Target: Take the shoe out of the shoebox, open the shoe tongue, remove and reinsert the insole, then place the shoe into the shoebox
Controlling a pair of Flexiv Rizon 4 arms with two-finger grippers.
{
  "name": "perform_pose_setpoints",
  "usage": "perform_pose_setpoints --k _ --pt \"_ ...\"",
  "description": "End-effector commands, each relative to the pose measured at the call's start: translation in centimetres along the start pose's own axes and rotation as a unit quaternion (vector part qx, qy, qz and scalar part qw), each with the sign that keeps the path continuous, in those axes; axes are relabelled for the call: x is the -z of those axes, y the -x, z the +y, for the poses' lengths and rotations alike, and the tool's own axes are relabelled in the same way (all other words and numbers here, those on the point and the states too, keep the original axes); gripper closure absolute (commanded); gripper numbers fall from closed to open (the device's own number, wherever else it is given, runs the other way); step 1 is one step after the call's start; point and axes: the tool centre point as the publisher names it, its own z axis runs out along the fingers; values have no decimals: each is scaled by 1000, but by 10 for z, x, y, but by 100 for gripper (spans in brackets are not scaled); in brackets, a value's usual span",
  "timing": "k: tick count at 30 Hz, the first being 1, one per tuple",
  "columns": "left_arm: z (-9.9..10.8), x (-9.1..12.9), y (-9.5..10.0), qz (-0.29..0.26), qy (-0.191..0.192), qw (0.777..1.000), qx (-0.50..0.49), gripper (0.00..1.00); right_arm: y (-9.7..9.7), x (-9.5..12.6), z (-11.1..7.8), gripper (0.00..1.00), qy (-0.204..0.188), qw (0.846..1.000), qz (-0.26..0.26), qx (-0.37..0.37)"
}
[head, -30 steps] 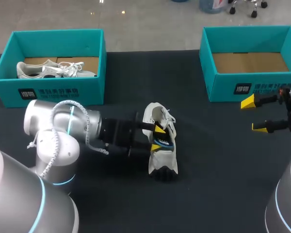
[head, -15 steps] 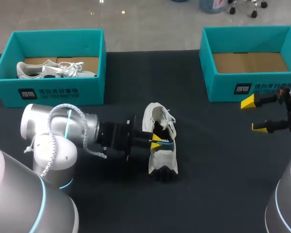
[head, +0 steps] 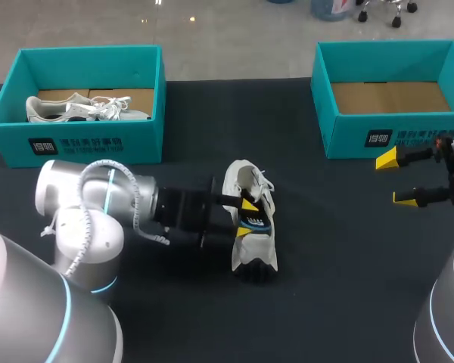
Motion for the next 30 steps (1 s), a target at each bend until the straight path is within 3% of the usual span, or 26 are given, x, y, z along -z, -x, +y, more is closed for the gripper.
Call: perform_pose_setpoints --k 1,9,16,23,26,28,30 --pt "-6 11 0 -1 5 1000 -5 51 0 0 -2 0 1 1000 -2 -1" --pt "-8 20 2 -1 9 1000 -13 63 0 0 -2 0 1 1000 -2 -1" --pt "-3 12 -3 7 6 1000 -7 85 0 0 -2 0 1 1000 -2 -1" --pt "-4 7 -11 17 0 1000 0 94 0 0 -2 0 1 1000 -2 -1" --pt "-9 9 -11 21 -2 1000 -5 87 0 0 -2 0 1 1000 -2 -1" --pt "-12 13 -8 23 -2 1000 -10 67 0 0 -2 0 1 1000 -2 -1" --pt "-14 16 -5 22 -2 1000 -15 54 0 0 -2 0 1 1000 -2 -1"
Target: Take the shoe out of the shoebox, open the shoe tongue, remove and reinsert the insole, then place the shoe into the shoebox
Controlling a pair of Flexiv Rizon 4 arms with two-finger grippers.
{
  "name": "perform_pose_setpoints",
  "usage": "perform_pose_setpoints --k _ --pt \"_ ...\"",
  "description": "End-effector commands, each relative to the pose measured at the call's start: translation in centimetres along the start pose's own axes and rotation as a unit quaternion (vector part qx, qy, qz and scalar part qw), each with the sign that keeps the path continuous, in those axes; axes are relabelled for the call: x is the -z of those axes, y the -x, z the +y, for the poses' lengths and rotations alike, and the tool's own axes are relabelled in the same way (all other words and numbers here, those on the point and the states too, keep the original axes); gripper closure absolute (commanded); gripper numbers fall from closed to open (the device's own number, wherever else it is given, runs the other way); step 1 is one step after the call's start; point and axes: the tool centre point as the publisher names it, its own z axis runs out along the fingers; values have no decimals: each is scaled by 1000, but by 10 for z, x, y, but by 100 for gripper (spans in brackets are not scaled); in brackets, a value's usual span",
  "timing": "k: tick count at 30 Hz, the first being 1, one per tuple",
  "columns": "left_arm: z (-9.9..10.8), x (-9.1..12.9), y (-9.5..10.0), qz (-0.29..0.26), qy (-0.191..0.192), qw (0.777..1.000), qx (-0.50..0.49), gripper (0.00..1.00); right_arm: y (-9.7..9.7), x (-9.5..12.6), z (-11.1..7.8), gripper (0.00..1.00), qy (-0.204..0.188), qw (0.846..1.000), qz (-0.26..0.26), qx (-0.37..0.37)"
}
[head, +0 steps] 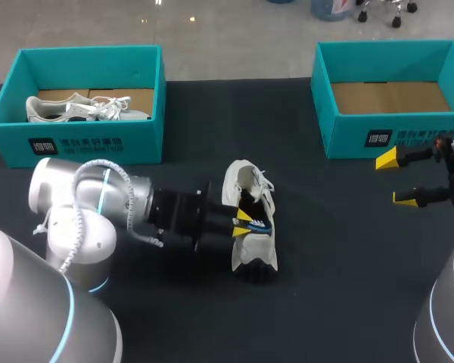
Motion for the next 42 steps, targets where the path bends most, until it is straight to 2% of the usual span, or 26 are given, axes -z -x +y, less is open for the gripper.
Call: perform_pose_setpoints --k 1,3,7,8,11,12,13,20,24,26,29,40,42 --pt "-8 11 6 3 2 1000 -6 49 0 0 -2 0 1 1000 -2 -1" --pt "-10 14 9 2 2 1000 -10 49 0 0 -2 0 1 1000 -2 -1" --pt "-15 20 16 7 1 1000 -24 54 0 0 -2 0 1 1000 -2 -1" --pt "-16 21 19 10 -1 1000 -24 58 0 0 -2 0 1 1000 -2 -1" --pt "-16 24 25 18 -1 999 -31 73 0 0 -2 0 1 1000 -2 -1" --pt "-16 25 28 24 -4 999 -30 89 0 0 -2 0 1 1000 -2 -1" --pt "-16 26 30 31 -3 999 -30 100 0 0 -2 0 1 1000 -2 -1" --pt "-14 33 31 175 6 985 2 100 0 0 -2 0 1 1000 -2 -1" --pt "-18 37 28 229 -6 973 26 100 0 0 -2 0 1 1000 -2 -1" --pt "-18 38 27 252 5 967 38 100 0 0 -2 0 1 1000 -2 -1" --pt "-21 41 26 265 16 957 117 100 0 0 -2 0 1 1000 -2 -1" --pt "-21 41 26 265 16 957 117 100 0 0 -2 0 1 1000 -2 -1" --pt "-27 39 24 317 51 946 42 100 0 0 -2 0 1 1000 -2 -1"
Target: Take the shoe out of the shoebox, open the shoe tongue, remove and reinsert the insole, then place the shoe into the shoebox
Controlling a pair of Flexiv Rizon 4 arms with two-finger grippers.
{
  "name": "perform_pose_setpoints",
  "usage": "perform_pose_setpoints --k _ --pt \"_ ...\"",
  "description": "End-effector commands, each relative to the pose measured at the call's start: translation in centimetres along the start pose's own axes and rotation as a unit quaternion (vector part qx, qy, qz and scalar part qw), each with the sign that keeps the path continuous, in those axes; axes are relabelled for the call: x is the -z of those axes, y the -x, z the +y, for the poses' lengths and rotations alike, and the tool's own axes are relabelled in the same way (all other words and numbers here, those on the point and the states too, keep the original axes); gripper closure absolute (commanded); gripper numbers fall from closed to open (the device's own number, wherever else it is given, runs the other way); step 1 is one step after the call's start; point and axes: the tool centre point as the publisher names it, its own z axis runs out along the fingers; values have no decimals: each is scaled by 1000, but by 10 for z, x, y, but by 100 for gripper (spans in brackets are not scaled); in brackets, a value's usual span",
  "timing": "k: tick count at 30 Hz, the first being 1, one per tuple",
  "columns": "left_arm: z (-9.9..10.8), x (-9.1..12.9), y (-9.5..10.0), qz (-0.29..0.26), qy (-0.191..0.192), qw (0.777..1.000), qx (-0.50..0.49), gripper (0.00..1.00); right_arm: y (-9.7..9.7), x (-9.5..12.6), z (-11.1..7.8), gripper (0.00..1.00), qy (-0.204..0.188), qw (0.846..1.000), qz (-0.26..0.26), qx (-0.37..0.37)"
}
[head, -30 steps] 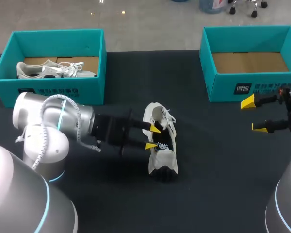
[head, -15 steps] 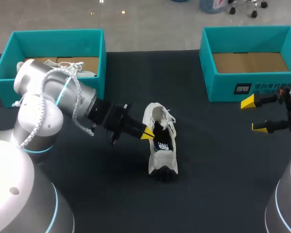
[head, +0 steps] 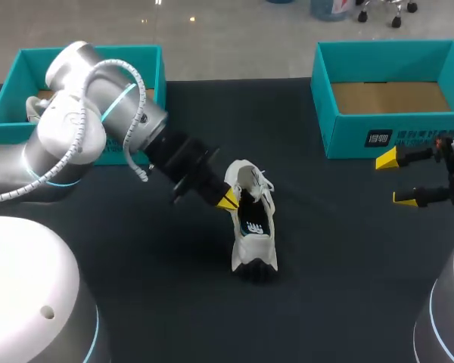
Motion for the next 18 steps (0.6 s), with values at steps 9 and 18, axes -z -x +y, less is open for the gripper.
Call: perform_pose_setpoints --k 9,18 --pt "-8 15 16 290 150 917 -227 100 0 0 -2 0 1 1000 -2 -1" --pt "0 12 20 444 191 816 -315 100 0 0 -2 0 1 1000 -2 -1"
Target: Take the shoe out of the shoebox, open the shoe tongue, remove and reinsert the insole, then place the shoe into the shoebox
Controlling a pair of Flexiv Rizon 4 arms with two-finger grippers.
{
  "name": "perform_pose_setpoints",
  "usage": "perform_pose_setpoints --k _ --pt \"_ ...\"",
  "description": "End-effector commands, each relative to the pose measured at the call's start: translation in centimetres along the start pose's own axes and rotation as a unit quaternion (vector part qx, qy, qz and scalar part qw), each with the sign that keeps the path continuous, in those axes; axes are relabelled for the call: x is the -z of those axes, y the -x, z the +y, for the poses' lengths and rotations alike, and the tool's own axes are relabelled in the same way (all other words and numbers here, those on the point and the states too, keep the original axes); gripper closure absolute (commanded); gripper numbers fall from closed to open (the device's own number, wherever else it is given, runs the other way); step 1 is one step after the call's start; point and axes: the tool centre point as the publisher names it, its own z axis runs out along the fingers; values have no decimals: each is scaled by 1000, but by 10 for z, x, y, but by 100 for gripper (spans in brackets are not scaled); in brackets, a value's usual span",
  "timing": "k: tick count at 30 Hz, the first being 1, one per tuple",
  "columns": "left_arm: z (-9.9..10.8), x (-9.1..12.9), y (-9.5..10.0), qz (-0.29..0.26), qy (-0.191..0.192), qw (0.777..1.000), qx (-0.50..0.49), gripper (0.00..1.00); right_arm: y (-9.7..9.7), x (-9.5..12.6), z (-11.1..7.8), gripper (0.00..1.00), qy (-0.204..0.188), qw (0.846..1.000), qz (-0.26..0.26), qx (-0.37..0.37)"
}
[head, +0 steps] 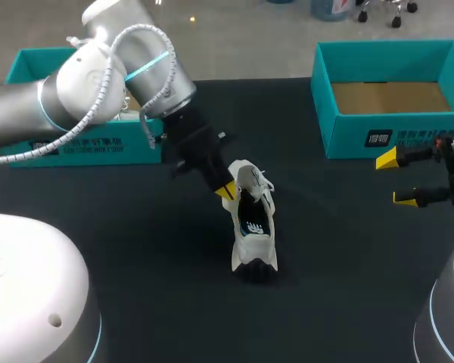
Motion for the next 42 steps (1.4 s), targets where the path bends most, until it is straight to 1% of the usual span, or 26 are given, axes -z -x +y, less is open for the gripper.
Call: perform_pose_setpoints --k 1,14,15,16,17,18,19,20,24,28,30,32,33,42 --pt "2 -7 4 342 79 918 -186 100 0 0 -2 0 1 1000 -2 -1" --pt "2 -7 4 342 79 918 -186 100 0 0 -2 0 1 1000 -2 -1" --pt "3 -7 5 315 80 927 -189 100 0 0 -2 0 1 1000 -2 -1" --pt "4 -7 6 319 74 923 -200 100 0 0 -2 0 1 1000 -2 -1" --pt "4 -9 8 319 82 923 -199 100 0 0 -2 0 1 1000 -2 -1" --pt "5 -10 9 302 87 927 -203 100 0 0 -2 0 1 1000 -2 -1" --pt "6 -11 10 316 84 923 -204 100 0 0 -2 0 1 1000 -2 -1" --pt "8 -13 10 311 91 925 -198 100 0 0 -2 0 1 1000 -2 -1" --pt "14 -15 10 288 98 933 -191 100 0 0 -2 0 1 1000 -2 -1" --pt "19 -19 9 279 107 937 -181 100 0 0 -2 0 1 1000 -2 -1" --pt "21 -21 10 276 104 939 -176 100 0 0 -2 0 1 1000 -2 -1" --pt "22 -22 11 279 105 940 -164 100 0 0 -2 0 1 1000 -2 -1" --pt "22 -23 12 289 100 938 -163 100 0 0 -2 0 1 1000 -2 -1" --pt "22 -23 12 289 100 938 -163 100 0 0 -2 0 1 1000 -2 -1"
